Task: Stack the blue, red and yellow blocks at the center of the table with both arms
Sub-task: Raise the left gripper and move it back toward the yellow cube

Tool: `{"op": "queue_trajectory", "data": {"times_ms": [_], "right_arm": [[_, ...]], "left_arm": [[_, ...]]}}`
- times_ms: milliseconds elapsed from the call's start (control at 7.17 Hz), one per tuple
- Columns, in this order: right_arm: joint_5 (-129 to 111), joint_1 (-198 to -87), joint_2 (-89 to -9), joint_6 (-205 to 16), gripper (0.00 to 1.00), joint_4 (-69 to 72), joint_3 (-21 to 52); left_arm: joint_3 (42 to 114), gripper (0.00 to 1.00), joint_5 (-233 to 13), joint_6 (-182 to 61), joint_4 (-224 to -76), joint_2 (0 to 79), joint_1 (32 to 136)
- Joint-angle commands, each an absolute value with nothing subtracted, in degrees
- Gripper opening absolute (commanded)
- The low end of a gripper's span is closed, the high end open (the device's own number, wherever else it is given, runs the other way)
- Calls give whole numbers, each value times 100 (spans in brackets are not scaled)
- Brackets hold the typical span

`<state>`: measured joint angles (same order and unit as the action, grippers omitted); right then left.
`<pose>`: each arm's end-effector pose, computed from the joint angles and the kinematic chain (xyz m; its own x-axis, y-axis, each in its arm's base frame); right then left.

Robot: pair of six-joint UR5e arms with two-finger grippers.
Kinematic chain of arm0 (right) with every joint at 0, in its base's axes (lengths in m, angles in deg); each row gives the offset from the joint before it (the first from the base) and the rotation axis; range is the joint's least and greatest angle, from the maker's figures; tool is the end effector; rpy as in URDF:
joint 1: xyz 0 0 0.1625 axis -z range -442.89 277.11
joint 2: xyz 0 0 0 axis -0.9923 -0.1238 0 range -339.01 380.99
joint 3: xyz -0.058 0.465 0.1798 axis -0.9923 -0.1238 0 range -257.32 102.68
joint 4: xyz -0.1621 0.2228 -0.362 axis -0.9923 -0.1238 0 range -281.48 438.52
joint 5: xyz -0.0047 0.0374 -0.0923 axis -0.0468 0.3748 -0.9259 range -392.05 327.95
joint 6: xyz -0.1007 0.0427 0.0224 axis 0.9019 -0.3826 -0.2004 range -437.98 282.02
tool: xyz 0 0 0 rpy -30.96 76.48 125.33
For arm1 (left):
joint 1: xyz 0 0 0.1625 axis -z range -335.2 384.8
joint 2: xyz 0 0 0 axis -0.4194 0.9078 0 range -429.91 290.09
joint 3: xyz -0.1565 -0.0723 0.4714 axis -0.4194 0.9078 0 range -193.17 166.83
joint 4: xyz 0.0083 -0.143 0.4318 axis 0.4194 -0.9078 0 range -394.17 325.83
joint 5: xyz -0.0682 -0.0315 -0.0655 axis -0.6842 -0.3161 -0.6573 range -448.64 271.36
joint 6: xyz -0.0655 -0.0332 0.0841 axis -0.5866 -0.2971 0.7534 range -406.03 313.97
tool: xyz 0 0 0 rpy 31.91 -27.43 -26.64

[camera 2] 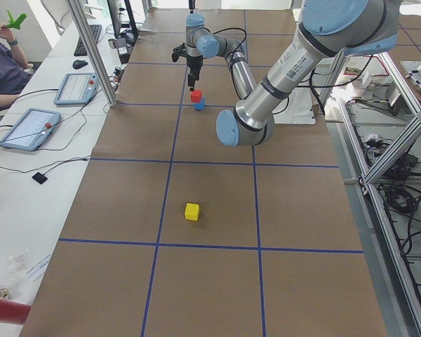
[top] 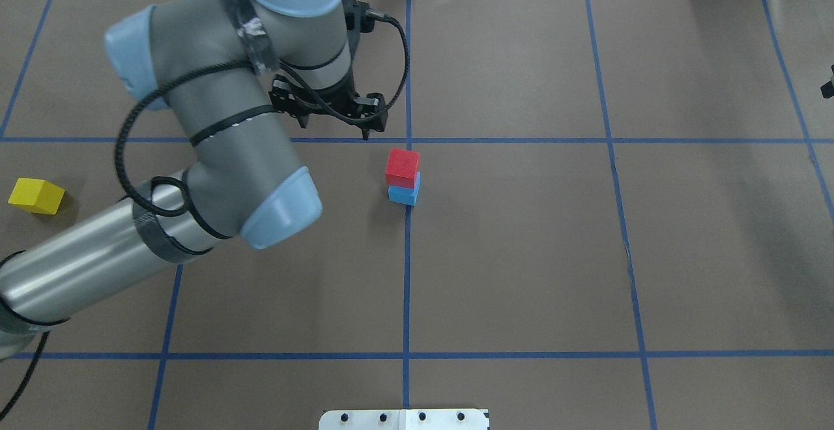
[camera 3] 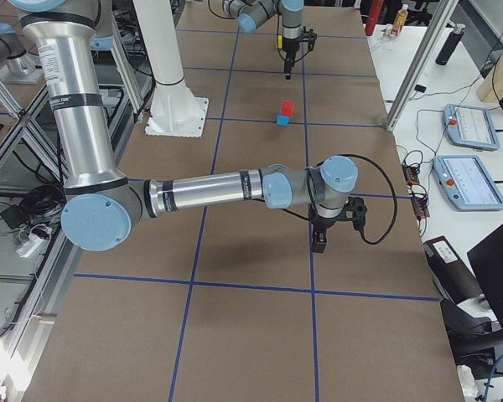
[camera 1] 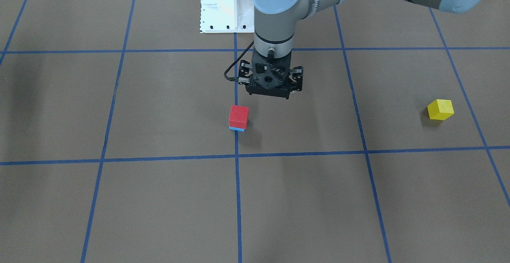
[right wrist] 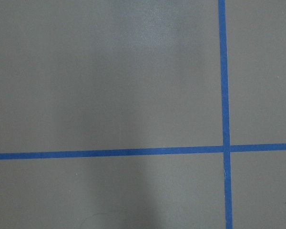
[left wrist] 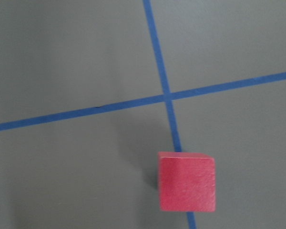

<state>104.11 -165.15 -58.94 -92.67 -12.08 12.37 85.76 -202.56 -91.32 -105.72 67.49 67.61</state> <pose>-0.0322 -0.6285 0.6435 0.6826 0.0479 0.7292 -0.0417 0.9988 -0.0265 0.4918 -0.5756 0.1596 0.7200 0.2097 -0.6615 -0.0957 0.9742 0.2046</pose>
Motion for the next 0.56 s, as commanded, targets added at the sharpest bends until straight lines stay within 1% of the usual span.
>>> {"op": "queue_trajectory", "data": {"times_ms": [0, 140, 279, 419], "right_arm": [[10427, -16541, -5882, -9266, 100, -1201, 1250], [10435, -16542, -5873, -9274, 100, -1201, 1250], [10435, -16542, -5847, -9274, 100, -1201, 1250], [10435, -16542, -5846, -9301, 100, -1201, 1303]], "left_arm": [[9289, 100, -20701, -7860, -10570, 5234, 7818], [9422, 100, -20721, -7472, -11015, 4408, 8232], [9371, 100, -20799, -6999, -11724, 3704, 8680], [9179, 100, -20965, -6237, -11957, 3305, 9041]]}}
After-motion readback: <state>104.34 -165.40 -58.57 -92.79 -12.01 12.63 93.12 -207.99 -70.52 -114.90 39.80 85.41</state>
